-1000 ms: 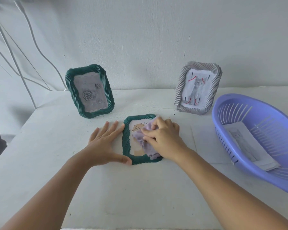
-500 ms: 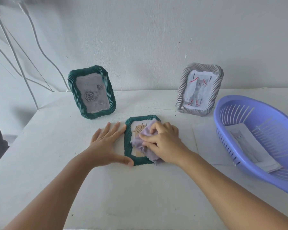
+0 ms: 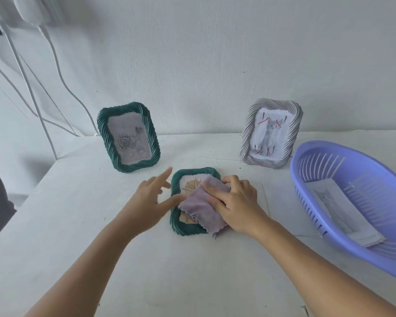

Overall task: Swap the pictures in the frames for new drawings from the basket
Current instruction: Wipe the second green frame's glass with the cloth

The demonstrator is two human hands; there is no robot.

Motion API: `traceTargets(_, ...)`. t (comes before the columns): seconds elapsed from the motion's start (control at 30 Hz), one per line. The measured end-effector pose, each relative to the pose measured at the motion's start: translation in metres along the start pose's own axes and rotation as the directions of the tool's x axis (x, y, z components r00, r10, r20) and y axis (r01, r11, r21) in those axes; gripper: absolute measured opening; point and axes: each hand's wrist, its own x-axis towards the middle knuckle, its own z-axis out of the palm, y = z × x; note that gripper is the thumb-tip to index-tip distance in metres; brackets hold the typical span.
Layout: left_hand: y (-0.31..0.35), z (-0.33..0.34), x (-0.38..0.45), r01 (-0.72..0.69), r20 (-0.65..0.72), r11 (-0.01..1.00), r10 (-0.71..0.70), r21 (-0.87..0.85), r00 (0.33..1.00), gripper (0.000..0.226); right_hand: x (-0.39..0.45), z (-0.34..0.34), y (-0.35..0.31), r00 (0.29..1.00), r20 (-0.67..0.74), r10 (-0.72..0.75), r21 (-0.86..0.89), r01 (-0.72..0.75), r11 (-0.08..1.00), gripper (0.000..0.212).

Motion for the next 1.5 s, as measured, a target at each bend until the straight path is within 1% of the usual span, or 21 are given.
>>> traceTargets(0.1, 0.025, 0.014, 0.006, -0.062, -0.034, 0.994, 0.065, 0.091, 0.997, 0.07, 0.0, 0.002, 0.0, 1.0, 0.011, 0.006, -0.032, -0.005, 0.999, 0.044)
traceTargets(0.2, 0.036, 0.027, 0.012, -0.061, 0.002, 0.983, 0.062, 0.175, 0.998, 0.063, 0.0, 0.002, 0.001, 1.0, 0.015, 0.001, -0.035, -0.001, 0.999, 0.049)
traceTargets(0.27, 0.037, 0.033, 0.015, -0.048, 0.049, 0.98, 0.04, 0.193, 0.998, 0.062, 0.0, 0.001, 0.002, 1.0, 0.006, -0.003, -0.03, 0.004, 1.0, 0.047)
traceTargets(0.4, 0.04, 0.035, 0.019, -0.033, 0.083, 0.995, 0.025, 0.097, 0.996, 0.056, 0.001, 0.0, 0.002, 1.0, 0.01, 0.002, 0.01, -0.002, 1.0, 0.043)
traceTargets(0.47, 0.041, 0.033, 0.018, -0.028, 0.056, 0.999, 0.026, 0.046, 0.998, 0.054, 0.004, -0.003, 0.001, 0.999, -0.008, 0.051, 0.106, -0.05, 0.993, 0.045)
traceTargets(0.53, 0.038, 0.026, 0.014, -0.011, -0.001, 1.0, 0.011, -0.008, 1.0, 0.054, 0.009, -0.007, 0.003, 0.992, -0.034, 0.12, 0.184, -0.111, 0.977, 0.048)
traceTargets(0.63, 0.021, 0.01, 0.004, 0.071, -0.076, 0.993, -0.078, -0.089, 0.994, 0.058, 0.018, -0.01, 0.004, 0.985, -0.014, 0.17, 0.248, -0.161, 0.955, 0.051)
traceTargets(0.73, -0.008, -0.008, -0.011, 0.178, -0.117, 0.98, -0.188, -0.09, 0.975, 0.061, 0.022, -0.007, 0.001, 0.983, 0.008, 0.182, 0.202, -0.18, 0.963, 0.051)
traceTargets(0.87, -0.048, -0.028, -0.032, 0.302, -0.184, 0.953, -0.299, -0.014, 0.936, 0.063, 0.023, 0.0, -0.003, 0.981, 0.012, 0.191, 0.059, -0.192, 0.98, 0.053)
traceTargets(0.93, -0.062, -0.034, -0.04, 0.352, -0.2, 0.935, -0.338, 0.042, 0.92, 0.063, 0.022, 0.002, -0.004, 0.982, -0.002, 0.19, 0.019, -0.19, 0.982, 0.054)
traceTargets(1.0, -0.071, -0.036, -0.046, 0.374, -0.2, 0.924, -0.353, 0.081, 0.914, 0.064, 0.022, 0.003, -0.004, 0.983, -0.017, 0.183, -0.001, -0.183, 0.983, 0.055)
traceTargets(1.1, -0.069, -0.036, -0.049, 0.404, -0.206, 0.906, -0.375, 0.124, 0.904, 0.066, 0.02, 0.004, -0.004, 0.985, -0.041, 0.167, 0.0, -0.167, 0.986, 0.056)
traceTargets(1.17, -0.061, -0.035, -0.048, 0.448, -0.274, 0.874, -0.392, 0.188, 0.878, 0.068, 0.02, 0.004, -0.004, 0.987, -0.039, 0.157, -0.003, -0.157, 0.988, 0.057)
traceTargets(1.2, -0.054, -0.033, -0.046, 0.454, -0.321, 0.861, -0.373, 0.231, 0.871, 0.07, 0.02, 0.003, -0.004, 0.987, -0.032, 0.157, -0.009, -0.157, 0.988, 0.059)
traceTargets(1.23, -0.047, -0.031, -0.044, 0.439, -0.357, 0.857, -0.335, 0.267, 0.872, 0.071, 0.02, 0.003, -0.003, 0.987, -0.023, 0.161, -0.01, -0.161, 0.987, 0.06)
traceTargets(1.3, -0.03, -0.024, -0.038, 0.361, -0.357, 0.885, -0.249, 0.293, 0.9, 0.07, 0.02, 0.001, -0.002, 0.985, -0.008, 0.172, 0.005, -0.172, 0.985, 0.063)
traceTargets(1.4, -0.005, -0.007, -0.021, 0.247, -0.253, 0.921, -0.173, 0.302, 0.952, 0.062, 0.018, -0.002, -0.002, 0.986, 0.001, 0.165, 0.005, -0.165, 0.986, 0.066)
traceTargets(1.5, 0.015, 0.009, -0.005, 0.214, -0.168, 0.907, -0.162, 0.364, 0.972, 0.062, 0.016, -0.003, -0.003, 0.983, 0.004, 0.183, 0.001, -0.183, 0.983, 0.071)
